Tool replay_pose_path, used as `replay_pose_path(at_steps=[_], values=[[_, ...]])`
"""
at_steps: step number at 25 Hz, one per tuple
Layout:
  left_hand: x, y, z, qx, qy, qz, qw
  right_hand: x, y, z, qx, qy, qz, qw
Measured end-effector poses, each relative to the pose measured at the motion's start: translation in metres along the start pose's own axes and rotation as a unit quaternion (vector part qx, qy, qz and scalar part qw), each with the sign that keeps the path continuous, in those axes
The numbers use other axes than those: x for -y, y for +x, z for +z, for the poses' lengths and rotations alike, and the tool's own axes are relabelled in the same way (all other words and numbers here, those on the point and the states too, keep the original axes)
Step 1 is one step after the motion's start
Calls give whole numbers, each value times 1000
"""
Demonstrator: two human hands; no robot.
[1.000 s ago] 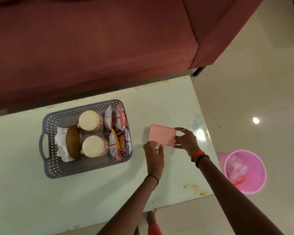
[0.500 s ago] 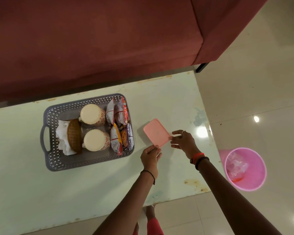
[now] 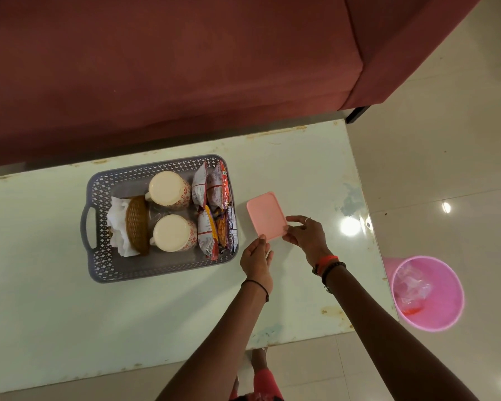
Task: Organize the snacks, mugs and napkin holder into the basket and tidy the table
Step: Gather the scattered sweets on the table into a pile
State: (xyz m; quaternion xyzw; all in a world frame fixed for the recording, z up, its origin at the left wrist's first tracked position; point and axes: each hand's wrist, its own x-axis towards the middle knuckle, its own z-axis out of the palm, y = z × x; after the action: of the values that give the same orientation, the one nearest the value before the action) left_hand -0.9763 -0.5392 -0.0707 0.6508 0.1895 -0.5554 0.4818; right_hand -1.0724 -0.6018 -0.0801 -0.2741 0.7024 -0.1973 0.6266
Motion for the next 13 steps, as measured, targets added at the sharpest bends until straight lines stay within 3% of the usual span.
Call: replay_pose_path(at_steps=[13], values=[[-16,11,15,-7,-89,-34,995,13,-1,44,20,-44,-13,999]])
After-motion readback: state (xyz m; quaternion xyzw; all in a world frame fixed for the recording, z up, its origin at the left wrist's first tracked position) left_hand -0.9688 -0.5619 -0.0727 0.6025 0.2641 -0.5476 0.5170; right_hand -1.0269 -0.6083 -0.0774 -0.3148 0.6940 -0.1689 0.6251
